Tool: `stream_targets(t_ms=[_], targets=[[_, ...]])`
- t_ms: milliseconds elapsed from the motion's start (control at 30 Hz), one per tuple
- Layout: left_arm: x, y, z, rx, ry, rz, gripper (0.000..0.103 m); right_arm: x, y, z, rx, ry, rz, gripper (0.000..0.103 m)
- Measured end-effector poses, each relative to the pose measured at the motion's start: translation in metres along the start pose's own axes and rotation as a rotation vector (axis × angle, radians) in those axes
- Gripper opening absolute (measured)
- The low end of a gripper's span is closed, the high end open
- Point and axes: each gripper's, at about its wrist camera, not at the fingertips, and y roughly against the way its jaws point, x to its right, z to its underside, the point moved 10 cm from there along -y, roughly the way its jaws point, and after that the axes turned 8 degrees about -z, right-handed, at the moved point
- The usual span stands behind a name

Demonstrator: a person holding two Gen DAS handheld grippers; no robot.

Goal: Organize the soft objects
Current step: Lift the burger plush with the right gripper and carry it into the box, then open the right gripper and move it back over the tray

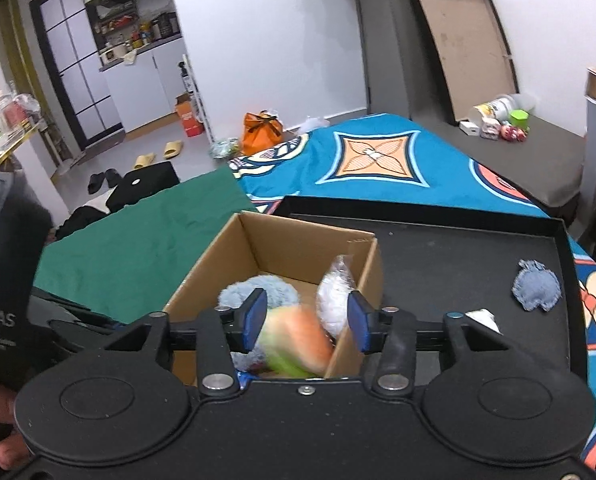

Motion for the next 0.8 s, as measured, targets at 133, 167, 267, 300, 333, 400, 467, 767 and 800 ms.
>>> stream_targets(t_ms=[133,167,267,300,333,400,467,767,800], targets=[[0.0,0.003,-0.001,0.014,-0.005,-0.009,0.007,0.012,0.007,0.002,0.011,-0.004,0.024,0.052],[0.0,0.003,-0.001,0.017,-0.008,-0.014,0.007,0.015,0.009,0.003,0.012,-0.005,0.028,0.053],[0.001,0.006,-0.001,0.024,-0.017,-0.028,0.008,0.027,0.013,0.006,0.015,-0.007,0.047,0.054],[0.001,0.007,-0.002,0.025,-0.019,-0.035,0.008,0.031,0.014,0.007,0.015,-0.012,0.05,0.054],[0.001,0.007,-0.002,0.025,-0.021,-0.038,0.008,0.035,0.016,0.008,0.016,-0.016,0.054,0.054],[0.001,0.008,-0.002,0.027,-0.026,-0.048,0.008,0.043,0.017,0.012,0.012,-0.023,0.063,0.054],[0.002,0.01,-0.003,0.039,-0.032,-0.061,0.009,0.05,0.018,0.015,0.008,-0.03,0.069,0.054],[0.002,0.012,-0.004,0.047,-0.048,-0.097,0.012,0.072,0.02,0.022,0.012,-0.054,0.086,0.054],[0.003,0.012,-0.005,0.048,-0.054,-0.103,0.013,0.074,0.019,0.024,0.009,-0.057,0.087,0.054]])
